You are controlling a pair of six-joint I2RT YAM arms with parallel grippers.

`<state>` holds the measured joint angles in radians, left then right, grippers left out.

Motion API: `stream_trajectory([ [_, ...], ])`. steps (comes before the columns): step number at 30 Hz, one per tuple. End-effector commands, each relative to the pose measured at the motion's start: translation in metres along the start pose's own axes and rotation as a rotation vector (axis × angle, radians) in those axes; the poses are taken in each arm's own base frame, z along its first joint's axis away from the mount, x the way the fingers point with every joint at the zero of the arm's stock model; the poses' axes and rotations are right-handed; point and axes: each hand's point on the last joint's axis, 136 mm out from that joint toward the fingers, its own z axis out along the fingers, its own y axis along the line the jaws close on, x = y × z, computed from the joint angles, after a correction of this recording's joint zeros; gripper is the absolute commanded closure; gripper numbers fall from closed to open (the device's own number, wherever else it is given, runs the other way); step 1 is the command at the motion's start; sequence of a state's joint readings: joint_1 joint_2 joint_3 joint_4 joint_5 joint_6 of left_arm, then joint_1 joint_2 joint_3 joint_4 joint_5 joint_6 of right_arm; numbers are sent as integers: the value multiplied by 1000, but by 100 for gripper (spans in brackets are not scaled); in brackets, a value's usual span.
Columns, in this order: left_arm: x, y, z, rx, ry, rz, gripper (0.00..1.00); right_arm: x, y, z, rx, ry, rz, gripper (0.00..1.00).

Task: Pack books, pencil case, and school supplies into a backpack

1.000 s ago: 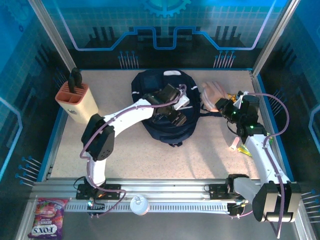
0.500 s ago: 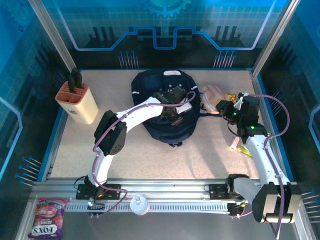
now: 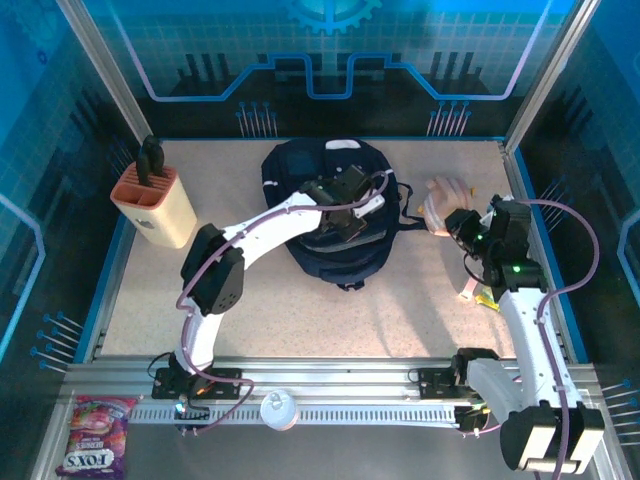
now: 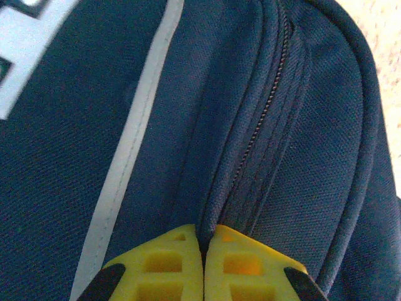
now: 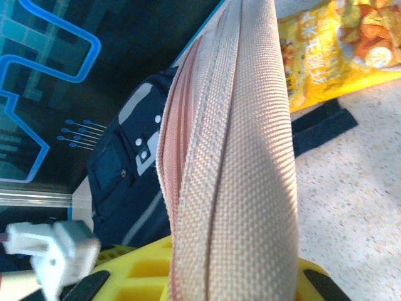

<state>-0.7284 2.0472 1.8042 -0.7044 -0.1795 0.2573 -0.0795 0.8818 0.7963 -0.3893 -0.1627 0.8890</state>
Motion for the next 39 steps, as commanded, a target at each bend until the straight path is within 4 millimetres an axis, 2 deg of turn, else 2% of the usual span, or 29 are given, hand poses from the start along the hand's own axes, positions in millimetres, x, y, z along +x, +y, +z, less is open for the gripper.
stream_trajectory([
  [1, -48, 29, -47, -61, -198, -116, 100, 2, -7, -11, 46, 10, 29, 87],
  [5, -76, 38, -78, -82, -330, -179, 100, 21, 8, -6, -56, 118, 100, 87],
  [9, -105, 49, -111, -104, -478, -234, 100, 39, 33, 6, -191, 213, 173, 86],
  [13, -125, 49, -134, -97, -579, -253, 100, 60, 61, 24, -264, 278, 180, 86],
  [19, -142, 42, -156, -50, -652, -280, 100, 89, 96, 64, -313, 332, 149, 86],
  [25, -147, 37, -170, 10, -682, -329, 100, 99, 116, 116, -330, 278, 151, 86],
  [31, -146, 35, -178, 33, -687, -345, 100, 117, 118, 177, -269, 277, 211, 85],
  [35, -145, 35, -179, 32, -687, -352, 100, 135, 114, 215, -224, 307, 238, 79],
  [39, -141, 38, -174, 13, -670, -359, 100, 147, 116, 232, -218, 354, 246, 71],
])
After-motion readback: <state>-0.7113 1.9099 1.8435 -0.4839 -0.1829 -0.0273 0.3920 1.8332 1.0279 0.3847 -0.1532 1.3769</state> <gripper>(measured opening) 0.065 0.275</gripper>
